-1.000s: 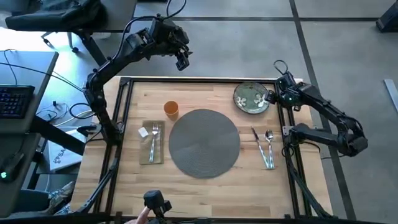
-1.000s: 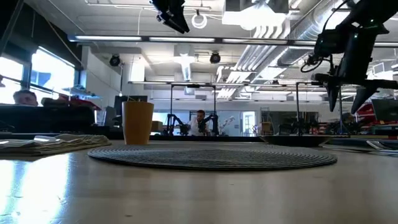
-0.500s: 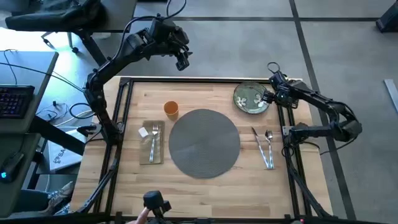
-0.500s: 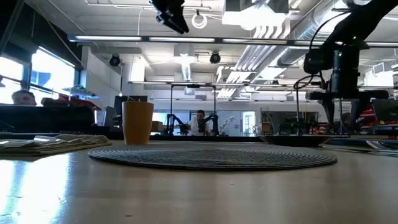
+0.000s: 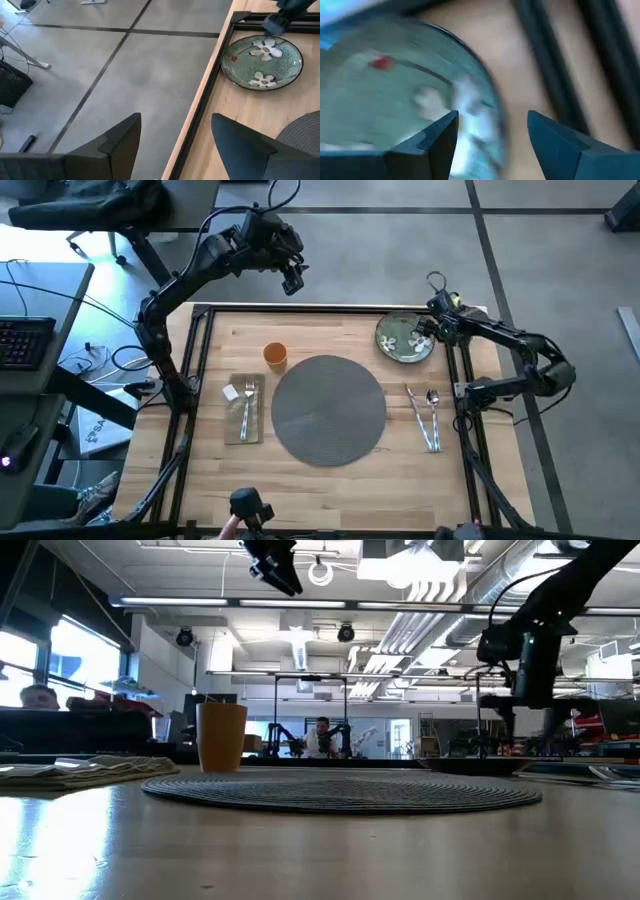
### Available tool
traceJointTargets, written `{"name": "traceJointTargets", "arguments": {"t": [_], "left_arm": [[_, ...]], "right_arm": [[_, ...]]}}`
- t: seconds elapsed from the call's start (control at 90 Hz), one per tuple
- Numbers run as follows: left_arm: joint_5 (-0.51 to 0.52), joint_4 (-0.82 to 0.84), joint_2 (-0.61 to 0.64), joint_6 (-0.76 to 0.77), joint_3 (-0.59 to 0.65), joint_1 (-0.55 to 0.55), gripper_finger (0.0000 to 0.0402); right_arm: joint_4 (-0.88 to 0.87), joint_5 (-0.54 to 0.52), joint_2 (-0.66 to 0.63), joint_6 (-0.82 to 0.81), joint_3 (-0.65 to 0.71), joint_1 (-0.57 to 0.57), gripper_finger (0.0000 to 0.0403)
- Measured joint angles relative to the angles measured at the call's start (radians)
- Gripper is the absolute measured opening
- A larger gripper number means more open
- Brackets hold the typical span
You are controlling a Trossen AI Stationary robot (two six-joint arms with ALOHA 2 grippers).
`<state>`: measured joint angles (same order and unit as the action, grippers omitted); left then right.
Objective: Set table place
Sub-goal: Put the green plate on the gray table mat
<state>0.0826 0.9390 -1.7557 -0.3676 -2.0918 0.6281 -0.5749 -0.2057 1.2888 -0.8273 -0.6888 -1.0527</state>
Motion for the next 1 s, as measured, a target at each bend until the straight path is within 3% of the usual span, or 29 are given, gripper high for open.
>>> {"name": "traceJointTargets", "arguments": {"t": [0.267, 0.422, 0.722, 0.878, 1.0], "left_arm": [[0.001, 0.0, 0.0, 0.018, 0.0, 0.0, 0.0223], [0.002, 0.0, 0.0, 0.02, 0.0, 0.0, 0.0223], [0.004, -0.001, 0.0, 0.043, 0.0, 0.0, 0.0223], [0.003, -0.001, 0.0, 0.043, 0.0, 0.0, 0.0223], [0.003, 0.0, 0.0, 0.043, 0.0, 0.0, 0.0223]], "right_arm": [[-0.159, -0.122, 0.02, -0.034, 0.0, 0.038, 0.0205], [-0.072, -0.138, 0.019, -0.058, 0.027, 0.071, 0.0196], [0.021, -0.12, 0.019, -0.255, 0.14, 0.133, 0.0193], [0.024, -0.013, 0.019, -0.096, 0.103, 0.128, 0.0193], [0.038, -0.057, 0.017, -0.009, 0.051, 0.149, 0.0193]]}}
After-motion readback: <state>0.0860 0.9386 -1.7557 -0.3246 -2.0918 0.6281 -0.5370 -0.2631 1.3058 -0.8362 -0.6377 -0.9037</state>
